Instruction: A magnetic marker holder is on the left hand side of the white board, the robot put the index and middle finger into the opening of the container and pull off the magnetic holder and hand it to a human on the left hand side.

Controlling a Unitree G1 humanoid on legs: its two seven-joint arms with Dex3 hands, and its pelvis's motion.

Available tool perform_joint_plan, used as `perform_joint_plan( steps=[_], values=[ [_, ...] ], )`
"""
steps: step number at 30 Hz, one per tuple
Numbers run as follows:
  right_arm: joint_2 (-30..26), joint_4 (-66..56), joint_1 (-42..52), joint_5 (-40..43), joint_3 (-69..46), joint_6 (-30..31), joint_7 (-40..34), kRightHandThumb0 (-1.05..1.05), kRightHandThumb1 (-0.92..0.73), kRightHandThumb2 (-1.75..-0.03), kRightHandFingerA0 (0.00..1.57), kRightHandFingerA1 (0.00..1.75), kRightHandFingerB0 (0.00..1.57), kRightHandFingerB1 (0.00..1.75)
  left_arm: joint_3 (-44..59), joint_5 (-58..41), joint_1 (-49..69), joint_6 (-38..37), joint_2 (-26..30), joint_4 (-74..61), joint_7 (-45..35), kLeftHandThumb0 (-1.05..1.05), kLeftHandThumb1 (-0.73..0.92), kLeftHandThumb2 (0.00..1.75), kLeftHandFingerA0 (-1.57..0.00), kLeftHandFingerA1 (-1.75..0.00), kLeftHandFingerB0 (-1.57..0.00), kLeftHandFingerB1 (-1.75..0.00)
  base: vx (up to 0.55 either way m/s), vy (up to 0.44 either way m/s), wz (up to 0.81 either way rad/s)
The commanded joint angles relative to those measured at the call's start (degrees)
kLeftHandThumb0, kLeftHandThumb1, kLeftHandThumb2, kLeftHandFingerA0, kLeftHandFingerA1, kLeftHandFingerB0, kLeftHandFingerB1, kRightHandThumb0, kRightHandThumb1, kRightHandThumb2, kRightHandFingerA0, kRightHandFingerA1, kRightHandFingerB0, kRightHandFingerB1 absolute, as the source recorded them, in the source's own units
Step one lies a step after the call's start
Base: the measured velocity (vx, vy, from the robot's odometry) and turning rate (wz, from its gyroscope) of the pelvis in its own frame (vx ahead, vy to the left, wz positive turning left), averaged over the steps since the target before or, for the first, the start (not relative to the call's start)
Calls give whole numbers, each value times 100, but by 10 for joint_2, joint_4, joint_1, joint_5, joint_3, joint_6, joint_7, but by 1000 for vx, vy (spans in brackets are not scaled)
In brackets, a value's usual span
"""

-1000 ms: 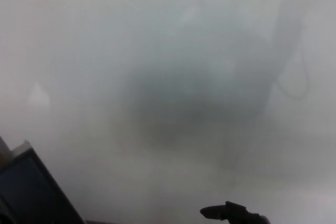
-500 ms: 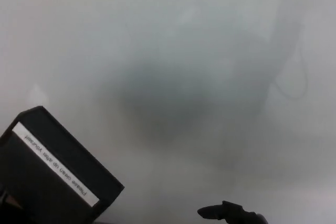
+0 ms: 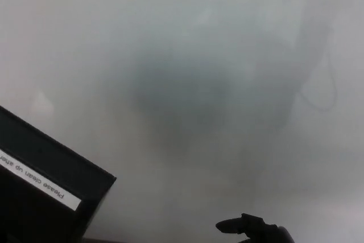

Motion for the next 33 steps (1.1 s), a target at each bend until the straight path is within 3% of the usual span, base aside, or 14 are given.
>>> perform_joint_plan(
  steps=[1,24,31,33],
  values=[
    [-15,3,-14,-16,7,18,-21,-37,-65,-59,86,54,70,48,2,-92,2,3,7,-7,-30,-93,56,58,-25,-31,-19,-32,0,0,0],
    [-25,1,33,-47,45,-1,-77,-34,-64,-59,89,57,71,49,-39,-91,65,-11,25,-11,-37,-100,59,59,-25,-31,-24,-34,0,0,0],
    [-30,0,8,-47,39,8,-88,-36,-65,-60,88,55,72,49,-62,-75,7,-25,31,26,-42,-99,62,60,-24,-31,-21,-34,0,0,0],
    [-35,-4,17,-43,35,6,-90,-35,-64,-59,89,57,70,49,-69,-58,-1,-44,27,29,-50,-96,70,60,-28,-31,-20,-34,0,0,0]
  ],
)
